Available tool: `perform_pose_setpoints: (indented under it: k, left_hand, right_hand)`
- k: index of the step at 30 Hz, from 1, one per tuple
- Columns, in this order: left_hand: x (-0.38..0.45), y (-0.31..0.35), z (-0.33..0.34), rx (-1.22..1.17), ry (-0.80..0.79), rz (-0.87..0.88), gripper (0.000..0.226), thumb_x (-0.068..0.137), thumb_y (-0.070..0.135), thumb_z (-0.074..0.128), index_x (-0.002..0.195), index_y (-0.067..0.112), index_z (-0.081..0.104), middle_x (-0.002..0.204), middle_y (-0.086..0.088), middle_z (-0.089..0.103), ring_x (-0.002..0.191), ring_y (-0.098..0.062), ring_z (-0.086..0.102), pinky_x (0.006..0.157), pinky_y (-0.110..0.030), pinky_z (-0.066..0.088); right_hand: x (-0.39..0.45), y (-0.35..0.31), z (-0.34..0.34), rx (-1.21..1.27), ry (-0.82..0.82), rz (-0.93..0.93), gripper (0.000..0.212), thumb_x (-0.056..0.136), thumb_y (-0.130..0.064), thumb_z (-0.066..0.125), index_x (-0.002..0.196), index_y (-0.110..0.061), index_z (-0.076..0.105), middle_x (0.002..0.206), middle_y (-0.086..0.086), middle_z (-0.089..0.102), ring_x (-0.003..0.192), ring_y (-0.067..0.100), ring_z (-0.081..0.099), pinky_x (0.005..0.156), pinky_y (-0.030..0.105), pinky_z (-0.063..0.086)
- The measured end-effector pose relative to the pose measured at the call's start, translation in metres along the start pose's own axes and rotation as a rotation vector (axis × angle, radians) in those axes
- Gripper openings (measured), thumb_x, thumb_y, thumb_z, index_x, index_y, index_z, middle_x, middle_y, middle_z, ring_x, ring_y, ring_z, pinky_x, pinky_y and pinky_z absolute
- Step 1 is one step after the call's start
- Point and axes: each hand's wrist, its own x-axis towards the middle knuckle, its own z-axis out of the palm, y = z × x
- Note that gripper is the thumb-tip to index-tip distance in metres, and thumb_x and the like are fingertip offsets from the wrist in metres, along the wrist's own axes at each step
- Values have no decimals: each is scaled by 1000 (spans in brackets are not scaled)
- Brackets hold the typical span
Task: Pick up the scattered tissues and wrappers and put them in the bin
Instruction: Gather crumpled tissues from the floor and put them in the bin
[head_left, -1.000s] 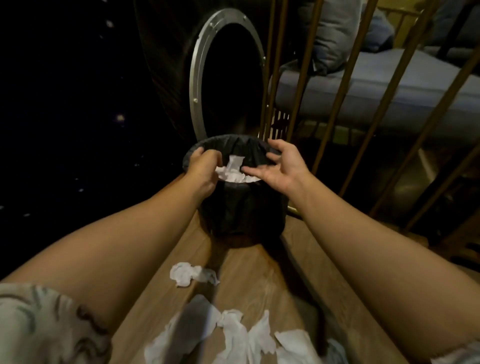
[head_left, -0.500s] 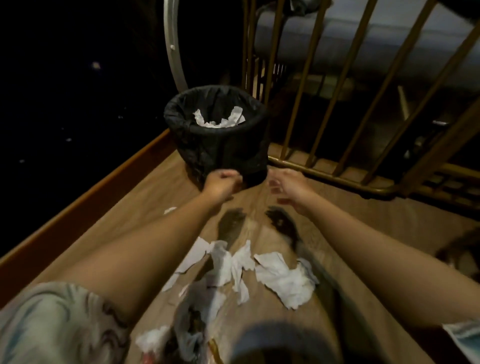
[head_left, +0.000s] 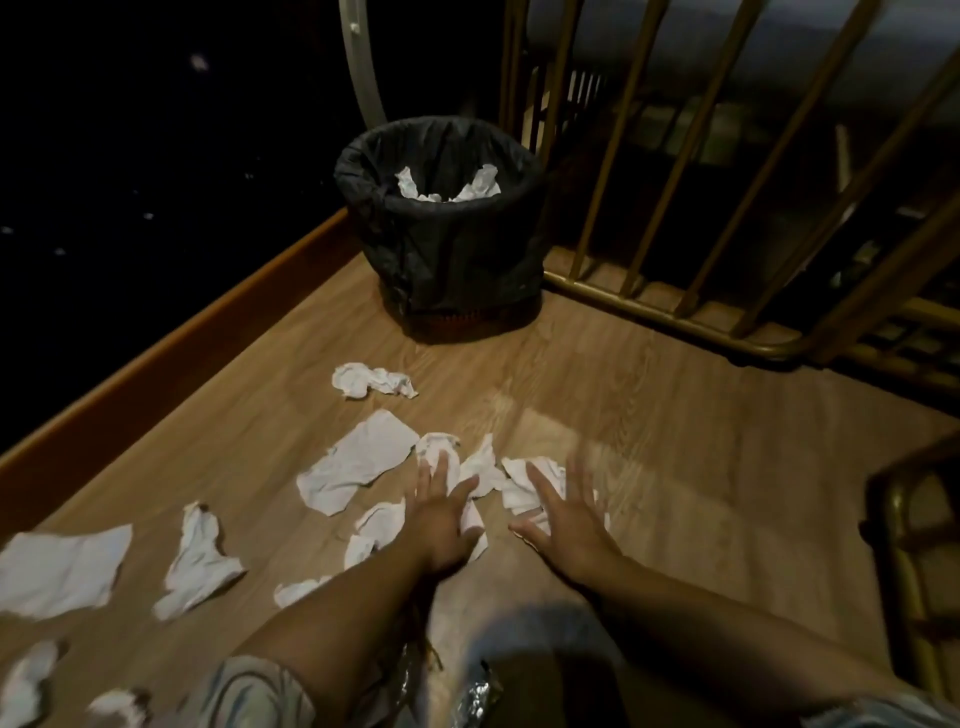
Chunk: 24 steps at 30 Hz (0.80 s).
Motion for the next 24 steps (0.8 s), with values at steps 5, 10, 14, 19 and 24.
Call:
perform_pose_setpoints:
  k: [5,10,14,19,24]
  left_hand:
    - [-32,-7,28,-206,364,57,33,94,37,49,120,20,60,137,-7,50,133,-26,38,107,-22,21]
    - [-38,14,42,-369,473,15,27,96,13,47,121,21,56,122,-2,55,114,-18,47,95,-18,29]
    - [-32,33,28,-498,464,-80,24,100,33,45,119,29,57,118,8,59,108,-7,53,87,-16,38]
    - [-16,41,-11,-804,464,-290,23,77,41,72,76,20,63,80,4,63,76,-14,61,63,-25,49]
    - [4,41,-49,-1121,743,-434,7,87,7,57,89,13,54,81,-4,58,76,-20,55,63,-22,43]
  right_hand:
    - [-1,24,16,-105,128,-429,44,98,-34,49,139,-18,48,156,6,30,147,14,5,119,28,10]
    - [2,34,13,-63,296,-521,13,92,-12,58,103,-17,62,105,2,59,102,15,49,91,21,36]
    - [7,23,5,65,371,-328,19,94,-23,59,77,-16,58,77,0,53,77,17,53,69,20,33]
    - [22,-13,-7,305,504,-66,41,83,-27,71,55,-25,42,59,-9,44,56,6,45,58,19,31]
    - [43,-57,-3,802,413,221,25,87,-16,61,64,-12,53,73,14,66,71,28,66,64,40,55]
